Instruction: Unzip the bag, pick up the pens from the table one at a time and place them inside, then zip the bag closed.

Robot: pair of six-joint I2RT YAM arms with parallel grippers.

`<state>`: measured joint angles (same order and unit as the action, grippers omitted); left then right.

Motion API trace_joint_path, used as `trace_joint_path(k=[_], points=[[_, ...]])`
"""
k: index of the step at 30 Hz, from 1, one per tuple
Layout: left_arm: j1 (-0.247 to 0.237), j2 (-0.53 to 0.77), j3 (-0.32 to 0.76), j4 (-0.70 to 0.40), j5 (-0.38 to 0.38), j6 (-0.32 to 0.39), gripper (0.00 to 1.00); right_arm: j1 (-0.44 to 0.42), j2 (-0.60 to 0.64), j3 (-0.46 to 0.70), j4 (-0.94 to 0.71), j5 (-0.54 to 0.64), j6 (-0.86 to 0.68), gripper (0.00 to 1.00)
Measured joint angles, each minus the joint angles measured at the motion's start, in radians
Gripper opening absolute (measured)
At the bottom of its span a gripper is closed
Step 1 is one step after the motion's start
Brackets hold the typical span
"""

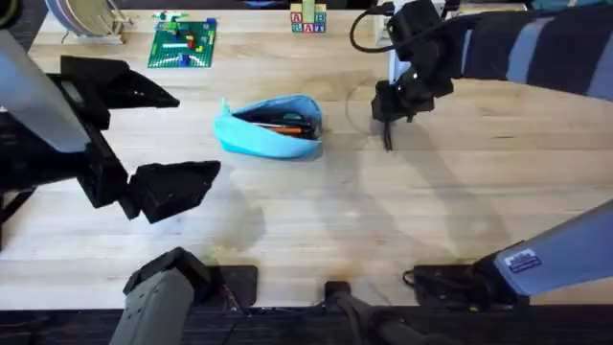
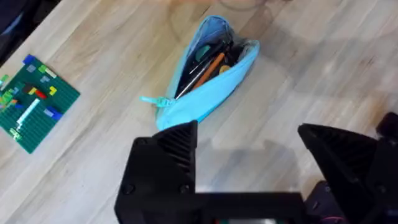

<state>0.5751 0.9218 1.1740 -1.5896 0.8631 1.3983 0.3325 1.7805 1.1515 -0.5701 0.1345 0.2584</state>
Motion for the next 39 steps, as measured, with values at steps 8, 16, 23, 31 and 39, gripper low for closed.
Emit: trace_joint_path(k=[8, 16, 23, 31, 39], points=[[0.0, 0.0, 0.0, -0.012, 0.0, 0.0, 0.994, 0.0, 0.0, 0.0, 0.0, 0.0, 0.0, 0.034], [0.0, 0.0, 0.0, -0.012, 0.0, 0.0, 0.994, 0.0, -0.001, 0.001, 0.0, 0.0, 0.0, 0.029], [0.0, 0.0, 0.0, -0.012, 0.0, 0.0, 0.995, 0.0, -0.056, 0.007, -0.01, -0.001, -0.009, 0.03], [0.0, 0.0, 0.0, -0.012, 0.0, 0.0, 0.994, 0.0, -0.243, 0.025, -0.008, -0.001, -0.075, 0.031], [0.0, 0.0, 0.0, -0.012, 0.0, 0.0, 0.993, 0.0, -0.39, 0.026, -0.01, -0.001, -0.131, 0.032]])
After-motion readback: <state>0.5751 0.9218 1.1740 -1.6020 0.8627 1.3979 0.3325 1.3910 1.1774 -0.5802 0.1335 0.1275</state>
